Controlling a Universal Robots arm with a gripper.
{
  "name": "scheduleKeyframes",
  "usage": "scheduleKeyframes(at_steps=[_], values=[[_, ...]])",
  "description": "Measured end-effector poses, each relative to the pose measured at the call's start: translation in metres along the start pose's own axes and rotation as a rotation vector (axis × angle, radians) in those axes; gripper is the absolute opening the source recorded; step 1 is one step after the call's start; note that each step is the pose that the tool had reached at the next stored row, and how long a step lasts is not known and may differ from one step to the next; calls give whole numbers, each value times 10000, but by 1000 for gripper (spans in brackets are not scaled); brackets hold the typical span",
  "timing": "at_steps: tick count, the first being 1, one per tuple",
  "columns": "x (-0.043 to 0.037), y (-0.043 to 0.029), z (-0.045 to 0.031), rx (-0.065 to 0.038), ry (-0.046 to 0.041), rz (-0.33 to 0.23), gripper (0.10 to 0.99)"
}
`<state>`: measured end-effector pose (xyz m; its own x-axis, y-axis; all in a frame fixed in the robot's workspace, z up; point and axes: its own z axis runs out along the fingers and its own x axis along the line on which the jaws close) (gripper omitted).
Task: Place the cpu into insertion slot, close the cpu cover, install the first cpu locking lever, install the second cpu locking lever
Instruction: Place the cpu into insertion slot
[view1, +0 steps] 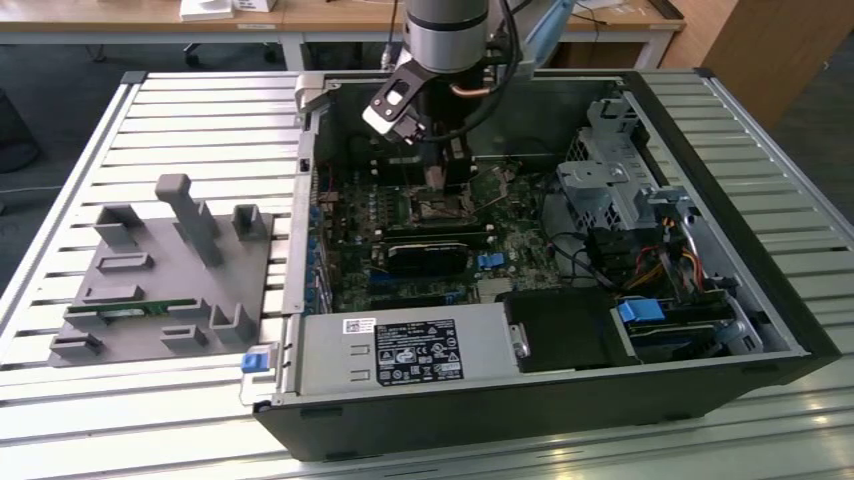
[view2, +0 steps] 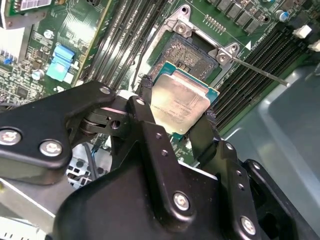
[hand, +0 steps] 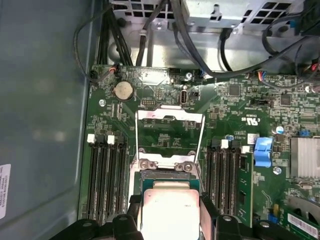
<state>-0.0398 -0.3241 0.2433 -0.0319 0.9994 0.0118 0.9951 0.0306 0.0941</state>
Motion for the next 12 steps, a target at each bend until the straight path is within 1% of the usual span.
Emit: scheduleKeyframes(at_steps=[5, 12], values=[[22, -7, 74, 5, 1, -1, 541], [22, -35, 129, 6, -1, 18, 541]])
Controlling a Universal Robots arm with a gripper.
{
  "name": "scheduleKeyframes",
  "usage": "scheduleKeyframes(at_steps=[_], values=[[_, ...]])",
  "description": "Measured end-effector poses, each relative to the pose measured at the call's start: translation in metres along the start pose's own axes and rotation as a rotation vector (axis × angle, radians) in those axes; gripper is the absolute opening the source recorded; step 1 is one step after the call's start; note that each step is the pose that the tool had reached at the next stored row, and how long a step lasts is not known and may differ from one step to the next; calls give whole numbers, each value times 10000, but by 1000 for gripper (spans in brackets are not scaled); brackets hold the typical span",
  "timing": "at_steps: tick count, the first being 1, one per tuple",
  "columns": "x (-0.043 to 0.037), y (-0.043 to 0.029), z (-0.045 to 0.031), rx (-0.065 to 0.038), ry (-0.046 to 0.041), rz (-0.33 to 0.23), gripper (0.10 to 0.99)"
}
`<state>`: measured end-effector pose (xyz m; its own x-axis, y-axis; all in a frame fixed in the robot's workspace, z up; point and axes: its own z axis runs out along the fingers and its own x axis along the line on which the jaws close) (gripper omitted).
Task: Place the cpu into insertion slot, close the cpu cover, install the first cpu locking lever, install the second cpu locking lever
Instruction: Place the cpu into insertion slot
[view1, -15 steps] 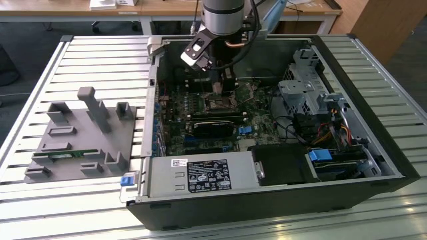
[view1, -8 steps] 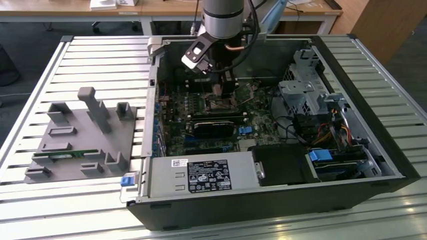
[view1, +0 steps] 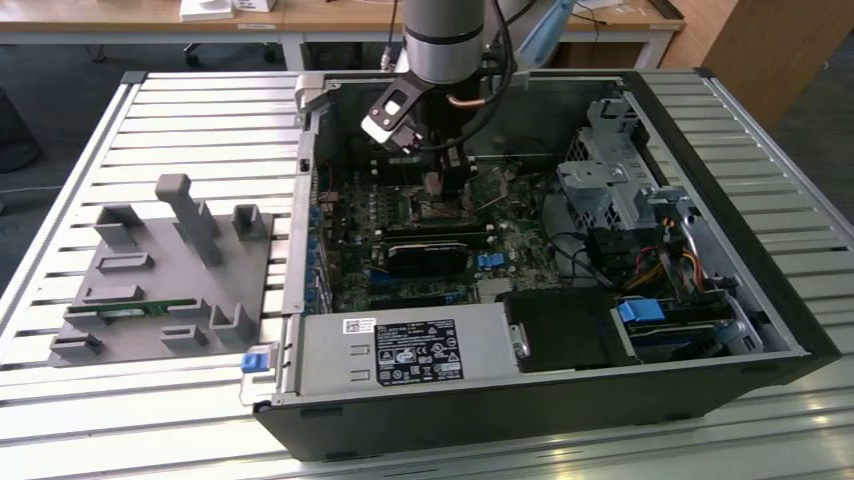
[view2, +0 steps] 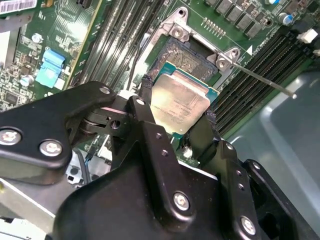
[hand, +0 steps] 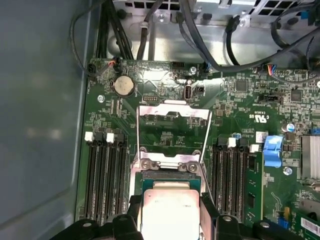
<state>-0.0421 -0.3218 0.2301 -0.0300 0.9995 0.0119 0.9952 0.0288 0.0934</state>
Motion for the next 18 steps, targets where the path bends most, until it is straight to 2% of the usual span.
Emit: scheduleKeyframes(at_steps=[10, 18], values=[[1, -41, 125, -2, -12, 122, 541], [0, -46, 168, -2, -18, 174, 541]])
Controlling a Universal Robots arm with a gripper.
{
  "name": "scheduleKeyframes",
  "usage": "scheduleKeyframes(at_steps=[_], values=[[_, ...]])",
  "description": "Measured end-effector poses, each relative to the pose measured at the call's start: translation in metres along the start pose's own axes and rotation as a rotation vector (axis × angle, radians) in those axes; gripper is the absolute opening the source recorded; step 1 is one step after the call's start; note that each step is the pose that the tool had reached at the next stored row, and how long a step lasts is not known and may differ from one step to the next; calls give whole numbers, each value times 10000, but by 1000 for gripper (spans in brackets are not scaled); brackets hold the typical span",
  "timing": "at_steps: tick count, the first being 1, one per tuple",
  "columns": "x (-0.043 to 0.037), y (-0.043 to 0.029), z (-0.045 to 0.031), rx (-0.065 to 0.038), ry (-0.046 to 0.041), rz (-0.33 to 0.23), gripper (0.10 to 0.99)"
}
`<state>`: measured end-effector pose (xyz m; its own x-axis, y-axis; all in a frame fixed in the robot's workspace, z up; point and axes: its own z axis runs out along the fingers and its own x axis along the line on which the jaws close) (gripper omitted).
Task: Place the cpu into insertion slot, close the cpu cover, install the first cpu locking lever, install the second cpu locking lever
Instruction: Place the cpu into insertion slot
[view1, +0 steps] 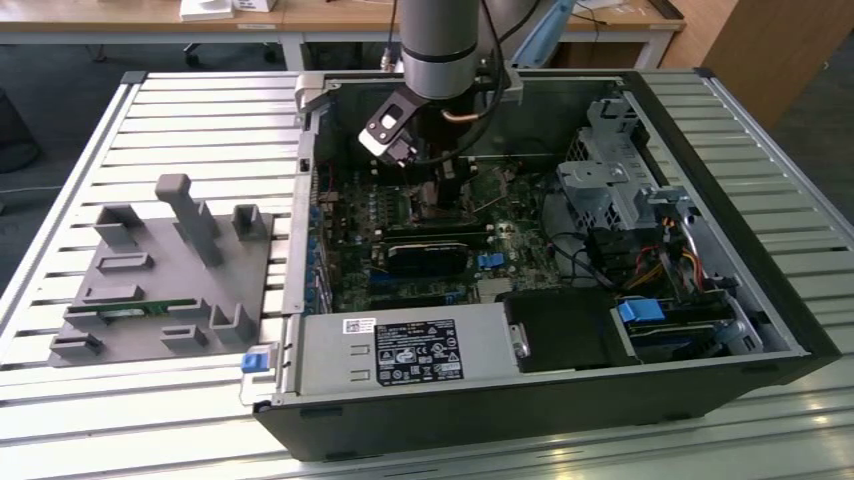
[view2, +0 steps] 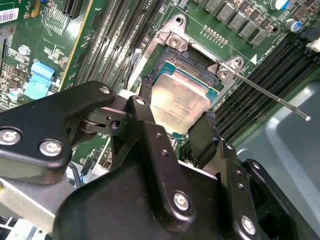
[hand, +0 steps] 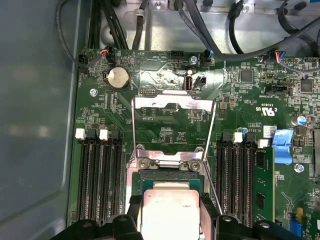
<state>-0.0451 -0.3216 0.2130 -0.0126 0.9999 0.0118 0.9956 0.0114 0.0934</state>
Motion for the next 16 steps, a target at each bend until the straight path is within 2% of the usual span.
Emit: scheduleKeyframes(at_steps=[8, 16], values=[[-1, -5, 46, 1, -5, 44, 541], [-1, -12, 96, 60, -5, 56, 541]])
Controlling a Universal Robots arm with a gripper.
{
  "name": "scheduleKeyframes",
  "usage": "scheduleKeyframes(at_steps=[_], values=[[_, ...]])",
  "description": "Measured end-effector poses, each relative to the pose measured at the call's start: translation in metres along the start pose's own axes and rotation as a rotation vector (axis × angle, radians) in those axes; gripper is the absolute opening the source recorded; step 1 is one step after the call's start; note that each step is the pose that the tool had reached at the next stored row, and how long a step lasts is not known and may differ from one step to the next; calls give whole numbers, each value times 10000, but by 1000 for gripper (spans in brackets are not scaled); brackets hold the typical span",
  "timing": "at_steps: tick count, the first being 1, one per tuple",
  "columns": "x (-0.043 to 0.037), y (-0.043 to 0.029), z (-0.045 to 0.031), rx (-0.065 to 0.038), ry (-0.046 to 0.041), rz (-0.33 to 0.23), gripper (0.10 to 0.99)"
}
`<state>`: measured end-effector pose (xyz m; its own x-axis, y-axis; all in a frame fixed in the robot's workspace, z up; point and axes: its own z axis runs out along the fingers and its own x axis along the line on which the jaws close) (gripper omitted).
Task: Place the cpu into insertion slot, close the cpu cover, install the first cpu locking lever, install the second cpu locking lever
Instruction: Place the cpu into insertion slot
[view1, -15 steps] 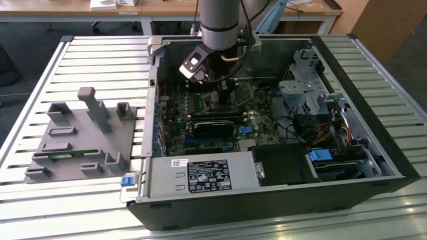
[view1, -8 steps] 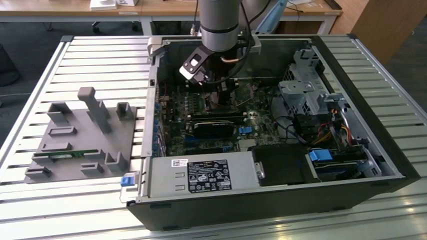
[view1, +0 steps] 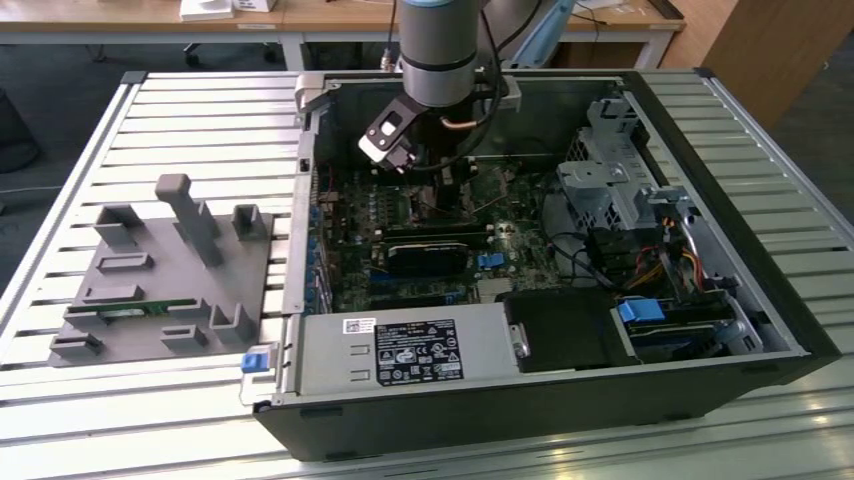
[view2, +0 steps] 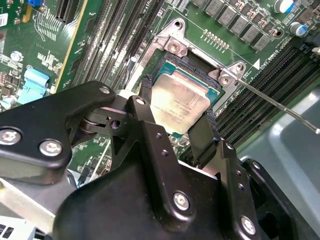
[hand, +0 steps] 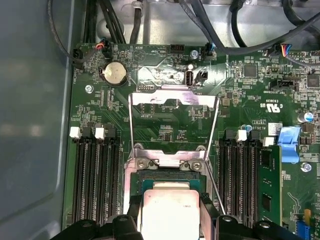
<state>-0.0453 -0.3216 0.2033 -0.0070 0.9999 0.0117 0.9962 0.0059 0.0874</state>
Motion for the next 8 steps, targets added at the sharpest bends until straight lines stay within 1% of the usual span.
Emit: scheduleKeyframes(at_steps=[3, 8], values=[[0, -2, 28, 22, -3, 1, 541], [-1, -3, 42, 37, -9, 41, 541]])
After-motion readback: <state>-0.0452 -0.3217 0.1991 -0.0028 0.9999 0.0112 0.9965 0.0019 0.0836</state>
